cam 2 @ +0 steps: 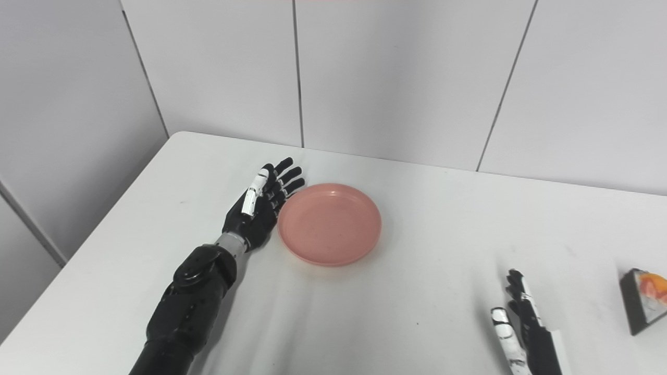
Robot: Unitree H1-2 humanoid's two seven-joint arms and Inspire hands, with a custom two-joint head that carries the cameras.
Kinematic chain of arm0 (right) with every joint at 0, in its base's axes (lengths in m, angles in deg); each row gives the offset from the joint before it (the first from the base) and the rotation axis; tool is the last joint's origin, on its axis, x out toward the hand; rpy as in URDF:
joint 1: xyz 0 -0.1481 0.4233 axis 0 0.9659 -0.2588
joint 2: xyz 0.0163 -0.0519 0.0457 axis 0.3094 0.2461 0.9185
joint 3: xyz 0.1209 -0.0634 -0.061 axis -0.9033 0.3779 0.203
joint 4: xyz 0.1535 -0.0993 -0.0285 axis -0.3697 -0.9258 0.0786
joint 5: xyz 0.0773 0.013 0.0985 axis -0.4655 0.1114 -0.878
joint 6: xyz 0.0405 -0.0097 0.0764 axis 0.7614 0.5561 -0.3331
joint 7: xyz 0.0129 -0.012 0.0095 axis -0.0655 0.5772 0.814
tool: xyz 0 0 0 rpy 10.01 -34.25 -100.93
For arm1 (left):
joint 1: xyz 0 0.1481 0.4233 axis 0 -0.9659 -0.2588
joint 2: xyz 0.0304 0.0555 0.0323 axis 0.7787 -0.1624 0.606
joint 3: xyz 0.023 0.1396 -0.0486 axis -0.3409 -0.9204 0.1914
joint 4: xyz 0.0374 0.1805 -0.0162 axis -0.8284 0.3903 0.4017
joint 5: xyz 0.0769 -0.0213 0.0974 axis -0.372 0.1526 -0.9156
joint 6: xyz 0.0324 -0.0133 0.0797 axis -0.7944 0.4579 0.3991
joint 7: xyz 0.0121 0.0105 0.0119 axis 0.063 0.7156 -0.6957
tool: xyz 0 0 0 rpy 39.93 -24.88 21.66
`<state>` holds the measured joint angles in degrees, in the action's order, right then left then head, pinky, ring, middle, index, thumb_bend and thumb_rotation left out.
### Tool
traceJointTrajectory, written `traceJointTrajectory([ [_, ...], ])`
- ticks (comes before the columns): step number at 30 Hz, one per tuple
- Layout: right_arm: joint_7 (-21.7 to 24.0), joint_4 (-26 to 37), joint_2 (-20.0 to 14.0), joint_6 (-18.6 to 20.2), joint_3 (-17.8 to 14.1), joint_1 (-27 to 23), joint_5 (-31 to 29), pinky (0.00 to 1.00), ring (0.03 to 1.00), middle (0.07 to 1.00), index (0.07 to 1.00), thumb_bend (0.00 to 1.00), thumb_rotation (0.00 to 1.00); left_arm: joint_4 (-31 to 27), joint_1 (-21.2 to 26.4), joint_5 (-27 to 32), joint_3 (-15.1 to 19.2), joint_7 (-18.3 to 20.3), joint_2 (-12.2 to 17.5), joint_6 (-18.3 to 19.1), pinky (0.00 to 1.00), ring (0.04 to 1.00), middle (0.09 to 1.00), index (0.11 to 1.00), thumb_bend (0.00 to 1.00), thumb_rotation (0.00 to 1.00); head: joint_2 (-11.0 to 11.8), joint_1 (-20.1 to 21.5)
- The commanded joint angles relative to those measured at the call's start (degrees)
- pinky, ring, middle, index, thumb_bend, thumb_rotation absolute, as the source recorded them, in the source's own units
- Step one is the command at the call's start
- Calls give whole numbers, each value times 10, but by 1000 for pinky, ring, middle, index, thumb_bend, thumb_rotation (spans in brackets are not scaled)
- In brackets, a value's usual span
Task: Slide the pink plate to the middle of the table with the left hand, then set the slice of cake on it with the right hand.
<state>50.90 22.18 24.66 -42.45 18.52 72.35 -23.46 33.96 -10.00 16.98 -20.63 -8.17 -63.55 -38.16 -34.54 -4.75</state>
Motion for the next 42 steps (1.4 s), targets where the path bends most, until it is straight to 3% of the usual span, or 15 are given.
traceJointTrajectory([
  [1,4,12,4,14,11,-2,16,918,941,957,961,418,1000,-3,-15,-5,-8,0,-10,31,906,912,914,902,362,1000,-6,13],
  [11,3,40,20,57,23,-4,34,918,944,956,966,368,1000,-19,-34,-20,-44,21,-16,48,906,913,921,913,353,1000,-32,64],
  [21,-2,46,29,65,32,-13,52,913,937,952,965,411,1000,-44,-51,-14,-64,42,-26,67,901,905,913,902,389,1000,-64,118],
  [30,2,53,32,77,34,-18,61,917,936,952,967,401,1000,-71,-67,-22,-86,44,-38,87,905,912,919,906,379,1000,-75,145],
  [42,1,56,29,77,33,-18,58,908,933,951,965,397,1000,-62,-71,-25,-98,44,-34,84,893,906,913,903,372,1000,-83,176],
])
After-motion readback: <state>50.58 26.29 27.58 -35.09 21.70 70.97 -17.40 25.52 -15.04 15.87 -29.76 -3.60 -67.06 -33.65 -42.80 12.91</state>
